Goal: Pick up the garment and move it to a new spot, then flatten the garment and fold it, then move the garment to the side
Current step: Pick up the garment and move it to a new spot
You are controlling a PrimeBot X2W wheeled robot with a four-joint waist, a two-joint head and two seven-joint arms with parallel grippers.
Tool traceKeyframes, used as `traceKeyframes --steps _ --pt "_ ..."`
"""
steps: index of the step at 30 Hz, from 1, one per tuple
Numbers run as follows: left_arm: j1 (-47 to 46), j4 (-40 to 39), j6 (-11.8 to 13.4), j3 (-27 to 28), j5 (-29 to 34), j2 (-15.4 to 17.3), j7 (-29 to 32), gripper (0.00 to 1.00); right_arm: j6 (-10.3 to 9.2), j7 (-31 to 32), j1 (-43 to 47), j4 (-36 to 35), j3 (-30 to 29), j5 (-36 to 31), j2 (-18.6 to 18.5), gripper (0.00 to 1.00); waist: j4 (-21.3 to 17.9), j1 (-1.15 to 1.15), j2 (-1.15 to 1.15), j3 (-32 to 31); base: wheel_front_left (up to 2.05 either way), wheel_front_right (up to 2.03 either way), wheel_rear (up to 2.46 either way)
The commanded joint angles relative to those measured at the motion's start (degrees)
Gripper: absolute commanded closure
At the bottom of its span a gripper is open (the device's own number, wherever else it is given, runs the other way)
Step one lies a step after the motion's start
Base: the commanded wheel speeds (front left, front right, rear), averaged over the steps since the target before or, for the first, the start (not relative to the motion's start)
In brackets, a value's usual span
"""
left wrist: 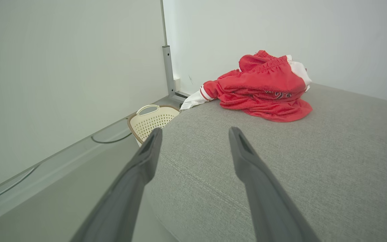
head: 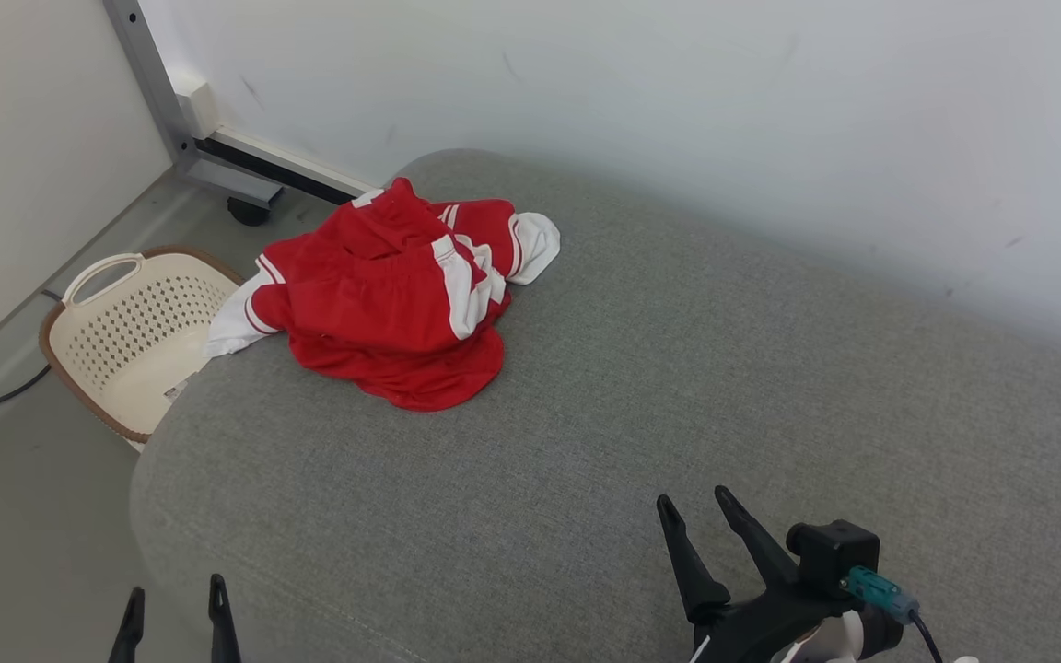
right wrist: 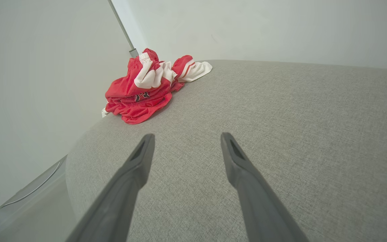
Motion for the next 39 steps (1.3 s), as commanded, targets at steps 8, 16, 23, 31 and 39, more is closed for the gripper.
traceKeyframes --steps 8,16,23,31,39 --pt "-12.12 9.05 -4.25 -2.44 -2.58 0.50 0.95 0.00 0.19 -0.01 1.22 0.17 -1.95 -1.26 -0.13 0.00 -0.68 0.00 0.00 0.70 0.00 0.00 0.00" --pt "-31.76 26.15 -7.51 -8.40 -7.11 0.45 12.75 0.00 0.19 3.42 3.94 -4.91 -5.15 -5.88 -0.12 0.00 -4.52 0.00 0.00 4.29 0.00 0.00 0.00" --pt "-43.80 34.63 -7.97 -9.29 -10.18 3.28 17.14 0.00 0.19 8.18 3.58 -13.17 -6.02 -10.19 -0.13 0.00 -11.83 0.00 0.00 10.64 0.00 0.00 0.00" --pt "-52.61 43.85 -6.78 -8.81 -10.48 7.47 19.65 0.00 0.19 13.10 5.80 -23.05 -8.31 -13.44 -0.12 0.00 -17.97 0.00 0.00 17.07 0.00 0.00 0.00" --pt "-56.06 49.91 -2.93 -7.66 -10.99 10.07 19.78 0.00 0.19 14.08 7.25 -27.10 -9.66 -12.74 -0.12 0.00 -19.91 0.00 0.00 19.67 0.00 0.00 0.00"
